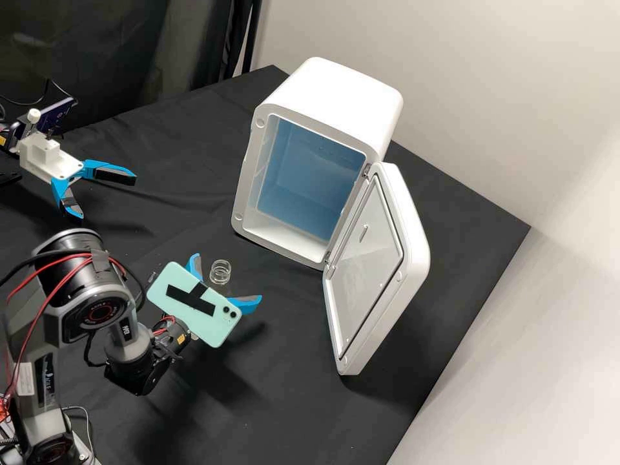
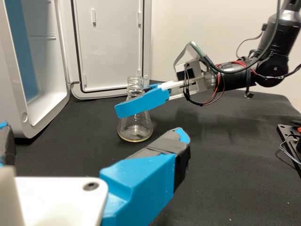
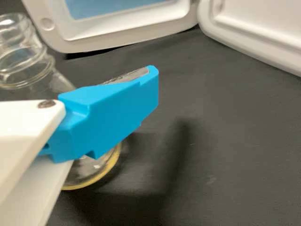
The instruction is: Place the flask in the incubator
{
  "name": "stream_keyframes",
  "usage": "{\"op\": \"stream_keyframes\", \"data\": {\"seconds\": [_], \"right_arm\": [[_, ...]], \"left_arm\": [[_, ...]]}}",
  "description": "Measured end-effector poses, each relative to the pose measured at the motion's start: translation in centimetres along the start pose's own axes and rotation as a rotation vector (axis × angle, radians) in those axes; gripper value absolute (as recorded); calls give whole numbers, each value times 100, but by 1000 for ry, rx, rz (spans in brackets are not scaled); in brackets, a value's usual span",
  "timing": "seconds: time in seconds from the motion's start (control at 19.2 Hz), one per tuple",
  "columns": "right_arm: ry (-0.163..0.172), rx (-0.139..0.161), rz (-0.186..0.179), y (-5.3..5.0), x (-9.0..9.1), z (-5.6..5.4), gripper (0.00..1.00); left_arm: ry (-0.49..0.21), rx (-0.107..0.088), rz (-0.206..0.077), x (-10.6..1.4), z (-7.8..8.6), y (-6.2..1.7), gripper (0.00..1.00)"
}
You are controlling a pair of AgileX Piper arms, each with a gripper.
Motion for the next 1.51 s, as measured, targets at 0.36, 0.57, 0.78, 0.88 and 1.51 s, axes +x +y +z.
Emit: {"op": "stream_keyframes", "data": {"seconds": [0.36, 0.57, 0.78, 0.88, 1.51], "right_arm": [[16, 139, -81, -14, 64, 93, 100], [12, 143, -85, -22, 67, 104, 100], [7, 117, -77, -16, 68, 112, 100], [-4, 55, -54, 5, 70, 125, 100], [-54, -97, 14, 7, 105, 164, 100]], "left_arm": [[0, 0, 0, 0, 0, 0, 100], [-2, 0, -1, 1, 4, -1, 100], [-2, 0, -1, 1, 4, -1, 100], [-2, 0, -1, 1, 4, -1, 100], [-2, 0, -1, 1, 4, -1, 100]]}}
